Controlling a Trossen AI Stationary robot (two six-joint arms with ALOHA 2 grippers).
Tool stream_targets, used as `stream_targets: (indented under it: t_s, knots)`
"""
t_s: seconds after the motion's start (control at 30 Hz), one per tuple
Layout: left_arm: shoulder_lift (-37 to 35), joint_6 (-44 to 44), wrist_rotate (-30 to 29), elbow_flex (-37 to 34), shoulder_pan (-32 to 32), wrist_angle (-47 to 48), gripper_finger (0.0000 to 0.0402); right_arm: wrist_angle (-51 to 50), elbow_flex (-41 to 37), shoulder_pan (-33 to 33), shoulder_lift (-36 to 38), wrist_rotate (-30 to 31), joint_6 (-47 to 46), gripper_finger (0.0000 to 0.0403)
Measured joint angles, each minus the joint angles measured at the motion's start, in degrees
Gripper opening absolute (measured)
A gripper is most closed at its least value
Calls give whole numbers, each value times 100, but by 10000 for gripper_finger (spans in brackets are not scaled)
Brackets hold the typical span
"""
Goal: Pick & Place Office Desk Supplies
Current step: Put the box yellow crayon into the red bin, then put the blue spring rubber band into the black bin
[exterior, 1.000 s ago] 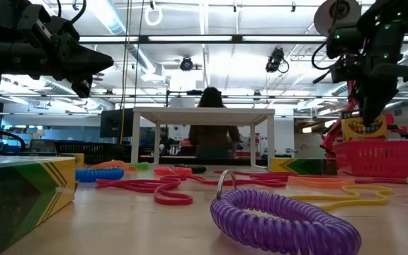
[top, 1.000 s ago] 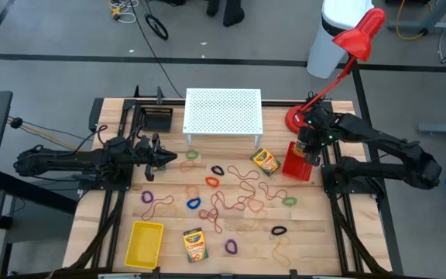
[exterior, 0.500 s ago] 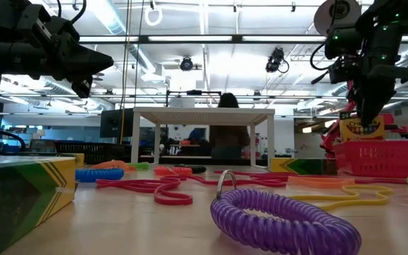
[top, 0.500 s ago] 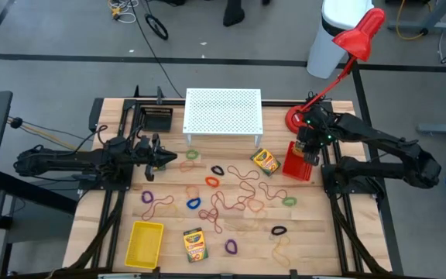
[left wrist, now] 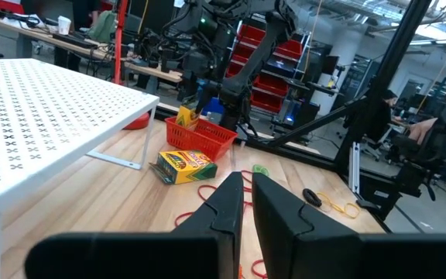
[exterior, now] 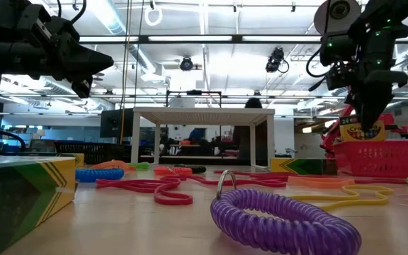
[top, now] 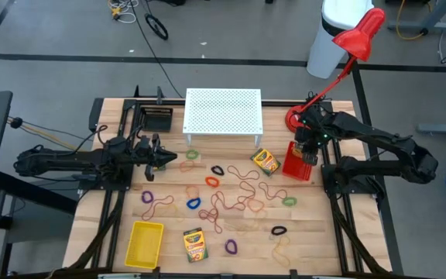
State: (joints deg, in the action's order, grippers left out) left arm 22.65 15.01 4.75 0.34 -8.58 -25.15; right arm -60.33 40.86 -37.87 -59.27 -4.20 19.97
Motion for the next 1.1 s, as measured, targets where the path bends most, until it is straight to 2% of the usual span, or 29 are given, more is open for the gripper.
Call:
stream_targets:
  t_s: [0.13,0.33,0.7,0.97,1.1]
  knots:
    - [-2,2,0,2,0,0,35,3,-7,-2,-7,134,-48,119]
    - [-1,2,1,1,-1,0,35,27,-15,-4,-15,585,-258,168]
    - [-2,-226,7,0,0,0,35,-20,221,0,-11,615,-538,225]
    - [22,-9,35,2,-1,-219,35,-518,843,2,-11,814,-917,234]
    - [54,175,-22,0,-2,-454,35,-871,1516,18,92,820,-1138,206]
